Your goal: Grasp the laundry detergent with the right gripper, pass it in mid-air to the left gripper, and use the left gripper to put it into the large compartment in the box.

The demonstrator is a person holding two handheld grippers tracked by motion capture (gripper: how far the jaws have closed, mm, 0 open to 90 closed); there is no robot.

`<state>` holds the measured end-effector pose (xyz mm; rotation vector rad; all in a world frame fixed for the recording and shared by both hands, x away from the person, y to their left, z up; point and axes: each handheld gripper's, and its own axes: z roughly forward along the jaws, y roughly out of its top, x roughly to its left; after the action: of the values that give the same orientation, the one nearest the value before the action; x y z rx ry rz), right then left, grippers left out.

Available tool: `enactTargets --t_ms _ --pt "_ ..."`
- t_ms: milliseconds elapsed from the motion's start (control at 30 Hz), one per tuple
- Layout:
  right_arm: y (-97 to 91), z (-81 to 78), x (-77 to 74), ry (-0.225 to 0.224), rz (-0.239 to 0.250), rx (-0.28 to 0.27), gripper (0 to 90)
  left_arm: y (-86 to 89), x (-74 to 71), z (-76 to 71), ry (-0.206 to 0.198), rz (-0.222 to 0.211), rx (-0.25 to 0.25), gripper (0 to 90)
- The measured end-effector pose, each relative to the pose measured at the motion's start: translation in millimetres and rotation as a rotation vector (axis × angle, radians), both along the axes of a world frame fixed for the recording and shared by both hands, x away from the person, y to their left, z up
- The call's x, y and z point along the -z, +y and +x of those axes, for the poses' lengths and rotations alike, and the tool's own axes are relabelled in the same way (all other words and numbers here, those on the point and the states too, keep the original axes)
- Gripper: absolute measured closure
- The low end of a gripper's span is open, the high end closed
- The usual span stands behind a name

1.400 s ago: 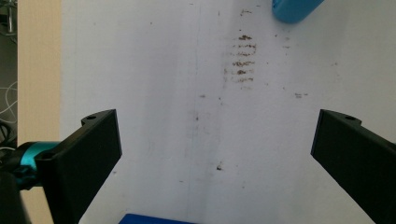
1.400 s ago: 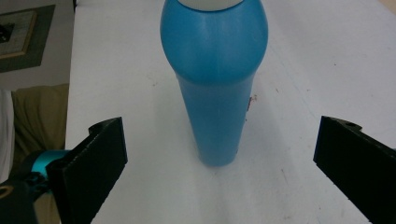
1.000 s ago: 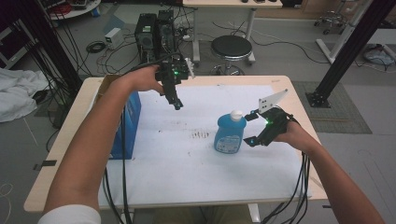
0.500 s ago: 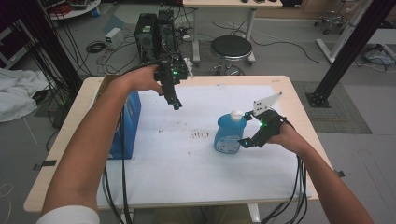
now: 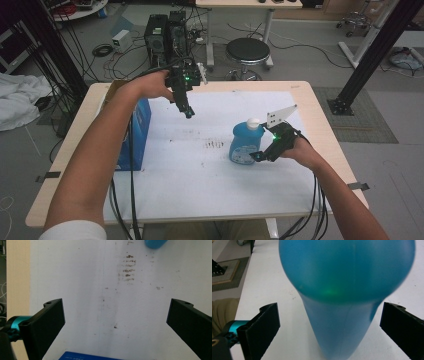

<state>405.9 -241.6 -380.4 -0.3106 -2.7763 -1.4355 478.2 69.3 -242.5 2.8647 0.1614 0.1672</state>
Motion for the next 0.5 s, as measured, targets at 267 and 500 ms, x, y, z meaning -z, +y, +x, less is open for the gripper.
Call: enactTargets --t_ms 267,500 --pt "7.8 0.7 8.0 -0.005 0.032 0.0 2.3 -0.5 0.1 -0.6 0.002 0.0 0.001 1.7" --pt "8.1 1.3 15.1 0.002 0.084 0.004 6.7 1.9 1.1 -0.7 0.004 0.001 -0.002 1.7"
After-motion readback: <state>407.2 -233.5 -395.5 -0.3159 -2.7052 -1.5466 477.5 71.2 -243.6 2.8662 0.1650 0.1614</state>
